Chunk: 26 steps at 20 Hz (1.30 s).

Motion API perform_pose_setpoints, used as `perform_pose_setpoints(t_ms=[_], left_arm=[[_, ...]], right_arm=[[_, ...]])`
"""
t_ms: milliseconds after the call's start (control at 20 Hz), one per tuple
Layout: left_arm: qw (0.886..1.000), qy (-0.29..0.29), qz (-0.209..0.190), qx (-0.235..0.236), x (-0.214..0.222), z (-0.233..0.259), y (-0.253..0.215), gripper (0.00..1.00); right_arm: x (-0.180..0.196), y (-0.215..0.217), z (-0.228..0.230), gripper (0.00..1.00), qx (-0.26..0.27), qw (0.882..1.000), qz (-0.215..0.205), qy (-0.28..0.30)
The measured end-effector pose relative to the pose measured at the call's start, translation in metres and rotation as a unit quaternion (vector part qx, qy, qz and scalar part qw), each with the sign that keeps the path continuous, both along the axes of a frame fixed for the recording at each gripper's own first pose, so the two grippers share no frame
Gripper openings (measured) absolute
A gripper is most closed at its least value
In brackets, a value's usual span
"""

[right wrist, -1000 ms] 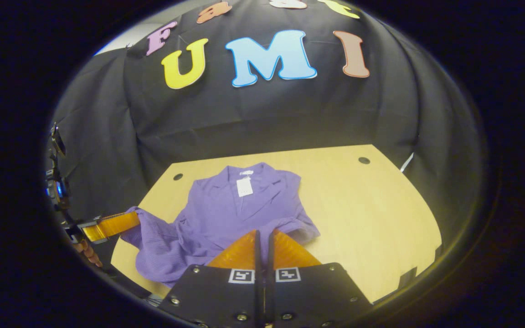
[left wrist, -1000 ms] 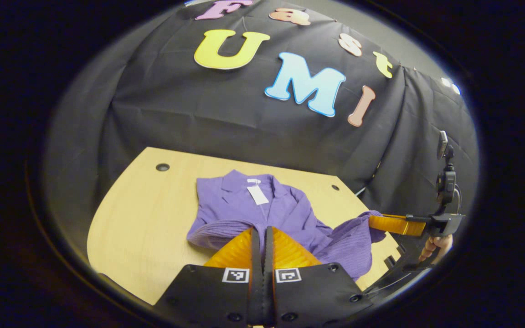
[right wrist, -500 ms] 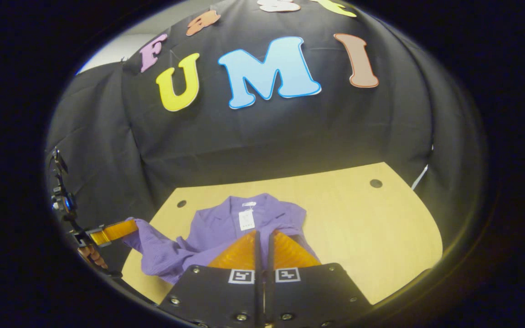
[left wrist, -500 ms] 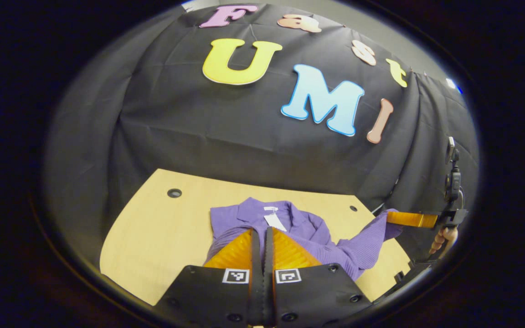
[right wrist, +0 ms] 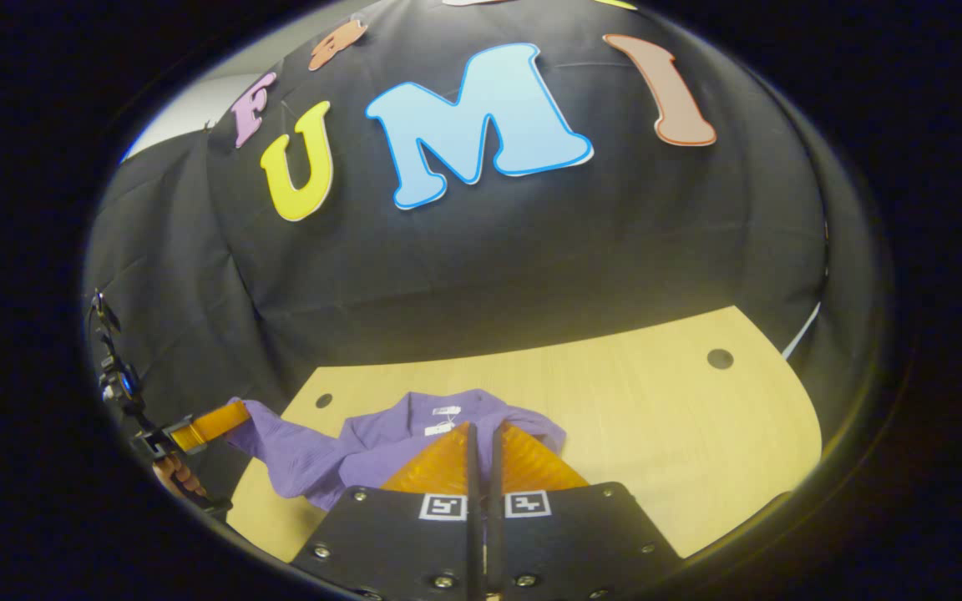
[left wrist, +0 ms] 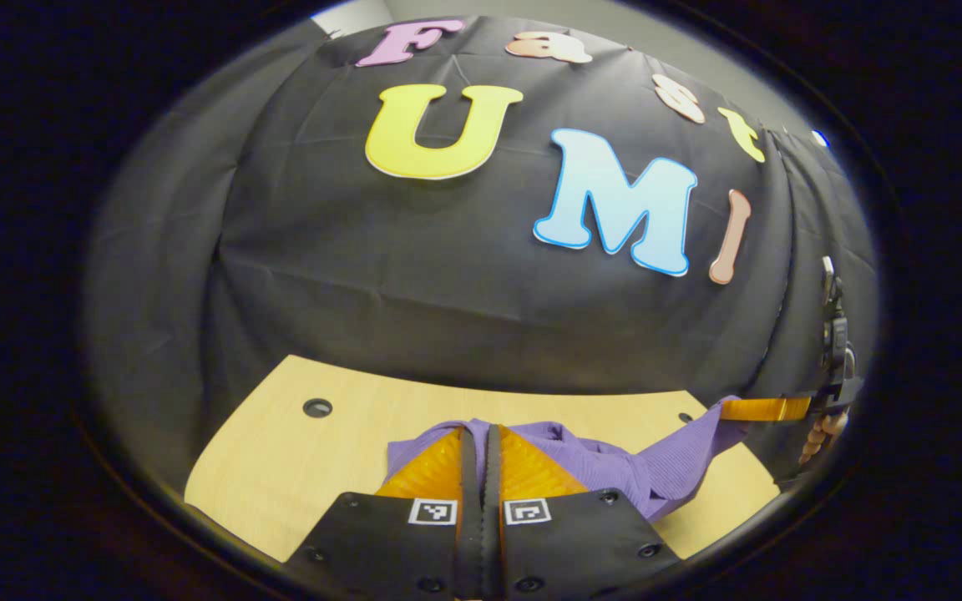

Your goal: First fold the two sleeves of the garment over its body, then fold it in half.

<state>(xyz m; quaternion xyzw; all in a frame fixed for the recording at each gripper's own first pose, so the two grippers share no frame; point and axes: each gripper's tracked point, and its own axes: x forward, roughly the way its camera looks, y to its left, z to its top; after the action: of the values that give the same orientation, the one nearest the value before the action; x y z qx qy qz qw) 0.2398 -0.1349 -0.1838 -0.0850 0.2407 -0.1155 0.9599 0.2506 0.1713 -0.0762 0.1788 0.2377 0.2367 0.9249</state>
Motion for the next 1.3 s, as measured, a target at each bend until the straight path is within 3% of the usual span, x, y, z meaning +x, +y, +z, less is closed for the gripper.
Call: perform_pose_setpoints(t_ms=[300,600,950,1300], left_arm=[[0.997,-0.046,0.006,0.054,0.062,-0.035,-0.008,0.06],[0.996,-0.035,0.028,0.078,0.106,-0.105,-0.006,0.06],[0.994,-0.017,0.059,0.095,0.127,-0.166,0.004,0.05],[0.992,0.001,0.069,0.105,0.133,-0.205,0.006,0.06]], right_arm=[[0.06,0.016,-0.011,0.02,-0.024,0.998,-0.029,-0.056],[0.109,0.034,-0.06,0.02,-0.066,0.995,-0.046,-0.062],[0.147,0.046,-0.104,0.02,-0.088,0.994,-0.053,-0.047],[0.16,0.047,-0.146,0.03,-0.122,0.991,-0.058,-0.02]])
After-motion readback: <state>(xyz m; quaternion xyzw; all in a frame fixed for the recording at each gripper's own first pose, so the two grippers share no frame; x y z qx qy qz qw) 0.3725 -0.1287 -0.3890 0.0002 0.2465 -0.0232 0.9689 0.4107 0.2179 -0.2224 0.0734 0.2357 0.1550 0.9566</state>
